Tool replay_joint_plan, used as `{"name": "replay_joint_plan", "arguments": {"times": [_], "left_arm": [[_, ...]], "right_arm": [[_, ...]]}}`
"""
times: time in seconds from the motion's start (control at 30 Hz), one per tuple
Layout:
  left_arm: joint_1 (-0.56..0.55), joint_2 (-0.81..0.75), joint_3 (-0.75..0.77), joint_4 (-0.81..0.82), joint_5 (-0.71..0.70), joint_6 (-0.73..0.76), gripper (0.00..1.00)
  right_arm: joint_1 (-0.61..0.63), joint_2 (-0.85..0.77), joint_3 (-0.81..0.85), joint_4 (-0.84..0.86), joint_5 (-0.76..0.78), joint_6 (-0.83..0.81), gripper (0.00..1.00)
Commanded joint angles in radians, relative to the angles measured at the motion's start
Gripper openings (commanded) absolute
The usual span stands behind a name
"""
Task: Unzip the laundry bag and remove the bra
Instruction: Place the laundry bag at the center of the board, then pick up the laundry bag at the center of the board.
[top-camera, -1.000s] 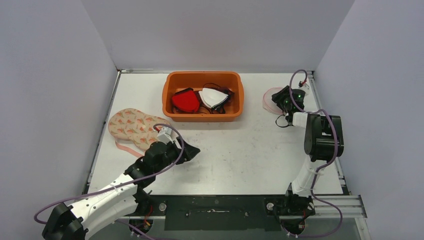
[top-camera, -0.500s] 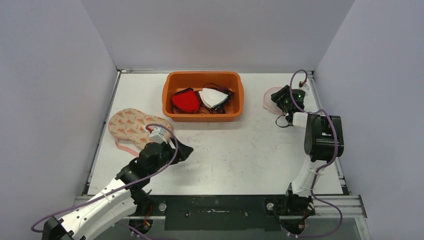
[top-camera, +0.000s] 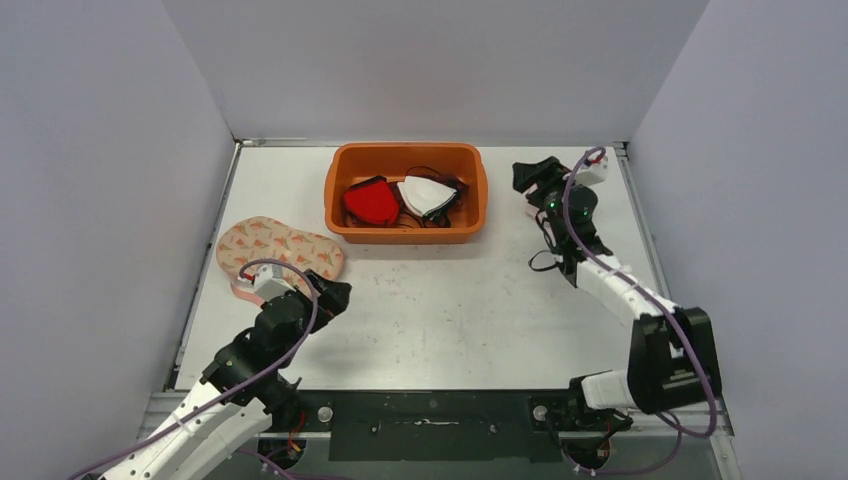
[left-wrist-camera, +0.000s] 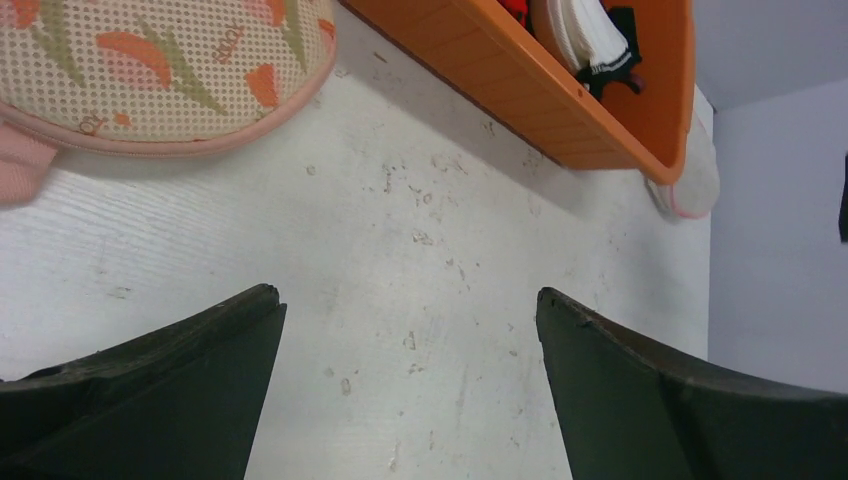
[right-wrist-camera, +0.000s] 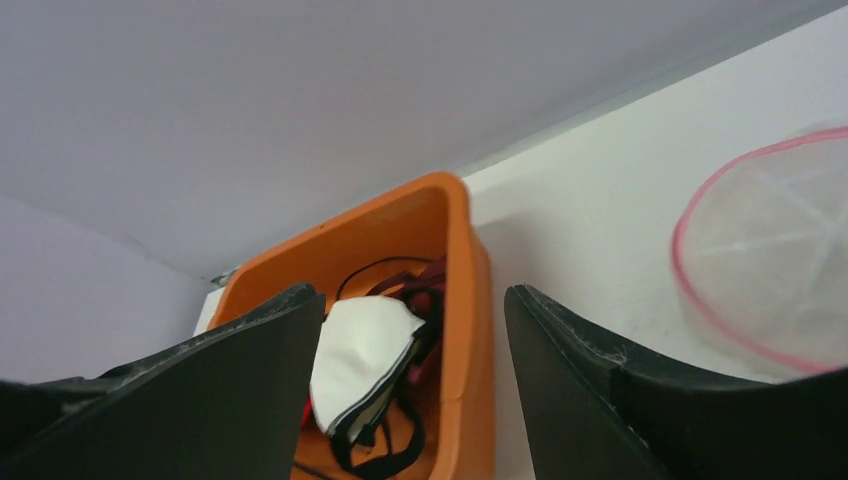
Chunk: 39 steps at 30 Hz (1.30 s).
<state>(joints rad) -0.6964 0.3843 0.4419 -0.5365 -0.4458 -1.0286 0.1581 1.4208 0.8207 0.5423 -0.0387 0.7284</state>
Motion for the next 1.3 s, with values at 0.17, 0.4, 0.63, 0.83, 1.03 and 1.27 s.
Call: {"name": "replay_joint_plan", "arguments": {"times": [0.17, 0.4, 0.63, 0.83, 1.03, 1.27], "left_arm": [[0.022, 0.267, -0.039, 0.109, -0.125, -0.355, 0.96], [0.034, 0.252, -0.182, 0.313, -0.246, -0.616, 0.96], [0.085, 0.339, -0.290, 0.466, -0.327, -0.773, 0.96], [0.254, 0.560, -0.303, 0.695, -0.201, -0.720, 0.96], [0.319, 0.728, -0.311, 0.866, -0.173, -0.692, 0.93], [0.335, 0.783, -0.346, 0.961, -0.167, -0.676, 0.50]], "right_arm": [[0.332, -0.367, -0.340, 0.024, 0.217, -0.059, 0.67], [0.538, -0.665, -0.521, -0.134, 0.227, -0.124, 0.67], [0.608, -0.888, -0.637, -0.298, 0.219, -0.073, 0.66], [0.641, -0.975, -0.688, -0.350, 0.191, -0.046, 0.66], [0.652, -1.016, -0.689, -0.393, 0.177, -0.048, 0.66], [0.655, -1.051, -0.670, -0.449, 0.168, -0.053, 0.65]]}}
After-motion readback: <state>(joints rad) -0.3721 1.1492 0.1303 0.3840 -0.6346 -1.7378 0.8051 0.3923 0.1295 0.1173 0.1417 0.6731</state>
